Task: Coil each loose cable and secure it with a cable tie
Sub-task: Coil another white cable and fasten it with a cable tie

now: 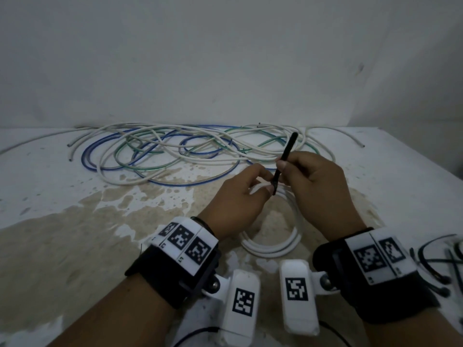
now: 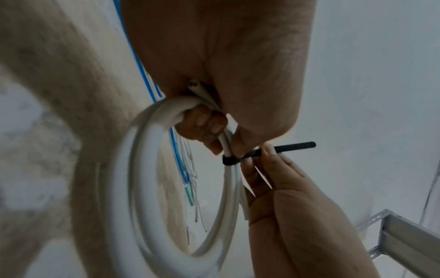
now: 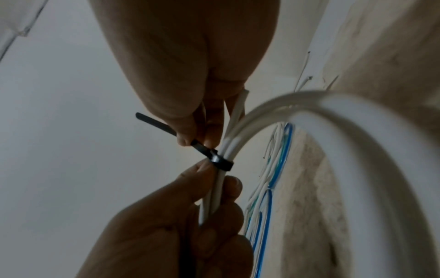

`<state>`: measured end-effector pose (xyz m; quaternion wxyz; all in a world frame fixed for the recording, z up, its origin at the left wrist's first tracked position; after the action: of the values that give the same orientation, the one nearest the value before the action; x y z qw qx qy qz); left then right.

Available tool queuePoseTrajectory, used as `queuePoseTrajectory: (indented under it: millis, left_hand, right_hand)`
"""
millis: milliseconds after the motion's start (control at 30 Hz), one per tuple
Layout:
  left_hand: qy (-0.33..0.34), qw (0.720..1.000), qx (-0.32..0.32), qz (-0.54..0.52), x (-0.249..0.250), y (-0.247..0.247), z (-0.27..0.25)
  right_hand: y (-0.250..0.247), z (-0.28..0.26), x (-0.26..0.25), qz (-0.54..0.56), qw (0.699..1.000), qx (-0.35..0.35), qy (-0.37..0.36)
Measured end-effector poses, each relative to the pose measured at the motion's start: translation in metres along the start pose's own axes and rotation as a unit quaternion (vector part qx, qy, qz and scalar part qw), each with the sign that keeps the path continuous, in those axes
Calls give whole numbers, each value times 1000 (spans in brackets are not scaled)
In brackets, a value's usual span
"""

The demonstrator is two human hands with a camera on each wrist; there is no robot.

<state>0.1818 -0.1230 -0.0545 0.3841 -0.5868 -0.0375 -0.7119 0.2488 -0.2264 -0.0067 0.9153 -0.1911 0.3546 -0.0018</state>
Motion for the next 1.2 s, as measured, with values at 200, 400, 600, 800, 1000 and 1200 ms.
queuePoseTrajectory:
  millis: [200,400,600,800,1000,1200]
  left_hand:
    - [-4,999,-23,-41,9,4,-6]
    - [40,999,-13,10,13,2,-8]
    - [48,998,-1,50,8,-1,-4]
    - [-88,990,20,-113,-9,-12,0]
    - [-234,909,42,-342,-17,-23,-8]
    - [-269,872,57,-406,-17,-47,-26]
  right_hand:
    - [-10,0,4,38,997,35,56]
    - [-7,0,-13,20,998,12,-51]
    - [-6,-4,-33,-42,987,20,-154]
    - [17,-7,2,-38,993,-107,28]
    - [20,-14,9,23,989,-88,114]
    - [26,-24,-6,120,973,-88,178]
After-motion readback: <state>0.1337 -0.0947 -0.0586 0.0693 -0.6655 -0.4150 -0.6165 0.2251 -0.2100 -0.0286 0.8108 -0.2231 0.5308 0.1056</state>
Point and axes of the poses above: each hand's wrist, its own z-axis towards the middle knuckle, its own y-axis out of the palm, x = y × z, the point moved 9 cm from there along z, towards the middle knuckle, and after that the axes turned 10 degrees about x, right-handed, at the moved point
